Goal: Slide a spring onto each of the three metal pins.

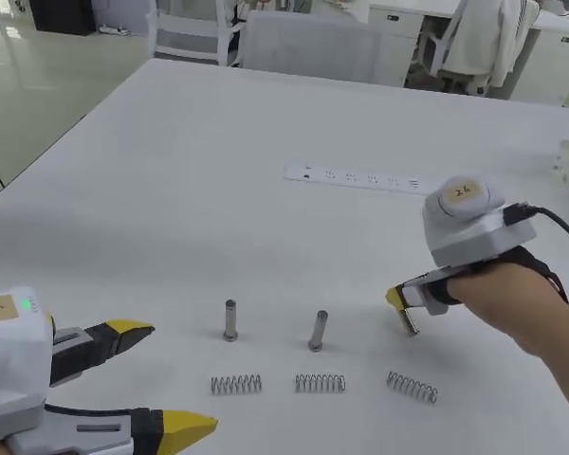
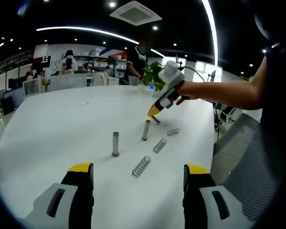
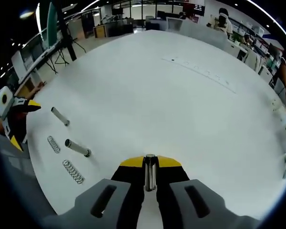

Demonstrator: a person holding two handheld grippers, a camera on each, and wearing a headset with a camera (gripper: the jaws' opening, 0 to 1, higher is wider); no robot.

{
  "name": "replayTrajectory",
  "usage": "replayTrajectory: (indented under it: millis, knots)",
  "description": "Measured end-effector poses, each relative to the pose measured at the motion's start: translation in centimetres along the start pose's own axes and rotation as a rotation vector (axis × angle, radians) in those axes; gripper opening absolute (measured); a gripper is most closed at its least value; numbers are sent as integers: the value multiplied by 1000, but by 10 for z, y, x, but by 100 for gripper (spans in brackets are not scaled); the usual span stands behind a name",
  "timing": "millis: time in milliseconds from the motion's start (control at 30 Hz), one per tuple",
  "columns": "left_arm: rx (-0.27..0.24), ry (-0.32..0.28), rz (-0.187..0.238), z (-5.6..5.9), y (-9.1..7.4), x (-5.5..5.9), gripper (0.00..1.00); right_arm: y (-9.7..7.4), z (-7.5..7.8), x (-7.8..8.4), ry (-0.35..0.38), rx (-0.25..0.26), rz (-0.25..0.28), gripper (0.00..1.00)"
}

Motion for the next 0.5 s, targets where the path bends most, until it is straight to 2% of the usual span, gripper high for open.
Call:
replayTrajectory:
  millis: [500]
  knots:
    - [8, 23, 14, 6, -5, -5, 73, -16, -3, 10, 2, 13, 39, 5]
Point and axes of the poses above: the centre of the closed fingertips' face, and the gripper's own axes: y roughly forward along the fingers, z roughly to its right, x roughly out of its underside, the point moved 4 cm from there along -y, roughly backward along the fingers, and after that the axes turned 15 degrees about -x, right-handed, at the moved point
